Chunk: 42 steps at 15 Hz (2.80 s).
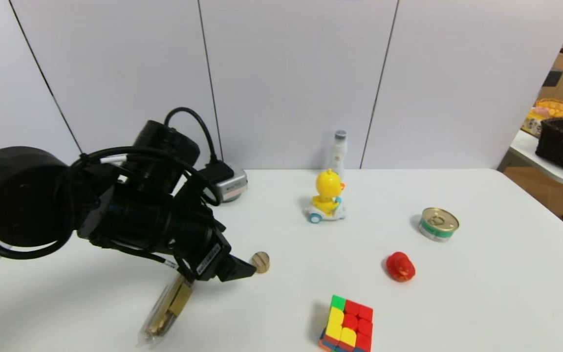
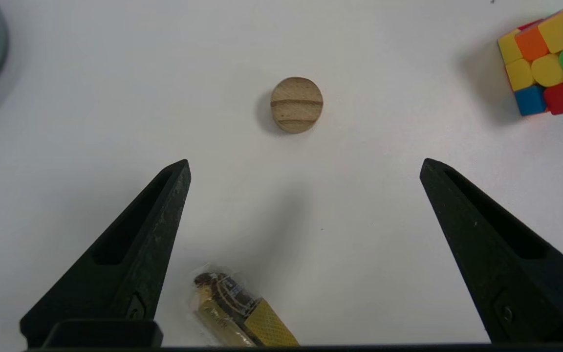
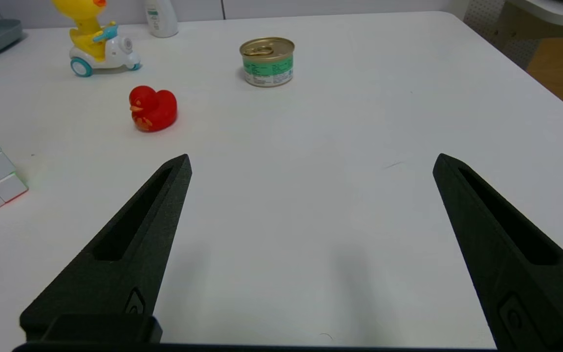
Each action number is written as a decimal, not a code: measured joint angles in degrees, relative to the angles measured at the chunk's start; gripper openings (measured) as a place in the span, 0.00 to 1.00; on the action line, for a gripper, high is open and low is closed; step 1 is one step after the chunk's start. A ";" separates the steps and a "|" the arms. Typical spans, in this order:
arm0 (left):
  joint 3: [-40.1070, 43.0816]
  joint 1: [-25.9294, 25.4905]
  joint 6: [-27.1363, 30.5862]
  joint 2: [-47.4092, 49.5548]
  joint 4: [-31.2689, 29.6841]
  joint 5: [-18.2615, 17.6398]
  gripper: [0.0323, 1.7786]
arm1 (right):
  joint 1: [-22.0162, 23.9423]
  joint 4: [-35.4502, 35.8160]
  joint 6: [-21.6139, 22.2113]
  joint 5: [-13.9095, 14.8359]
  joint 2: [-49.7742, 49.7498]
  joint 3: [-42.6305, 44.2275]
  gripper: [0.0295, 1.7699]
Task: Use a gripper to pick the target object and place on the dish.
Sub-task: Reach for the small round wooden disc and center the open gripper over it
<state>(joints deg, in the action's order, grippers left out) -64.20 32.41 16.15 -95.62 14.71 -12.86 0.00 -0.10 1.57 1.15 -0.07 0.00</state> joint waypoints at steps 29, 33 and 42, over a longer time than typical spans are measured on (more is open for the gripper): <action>-10.33 4.74 0.18 -15.85 4.52 6.14 0.95 | 0.00 0.00 0.00 0.00 0.00 0.00 0.97; -11.15 4.77 0.21 -16.88 4.66 6.17 0.95 | 0.00 0.02 -0.01 -0.02 0.00 0.00 0.97; -11.13 4.77 0.07 -17.75 4.61 6.19 0.95 | 0.00 0.00 0.00 -0.02 0.00 0.00 0.97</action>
<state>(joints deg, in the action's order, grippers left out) -75.33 37.18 16.23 -113.37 19.32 -6.67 0.00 -0.10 1.57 1.12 -0.07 0.00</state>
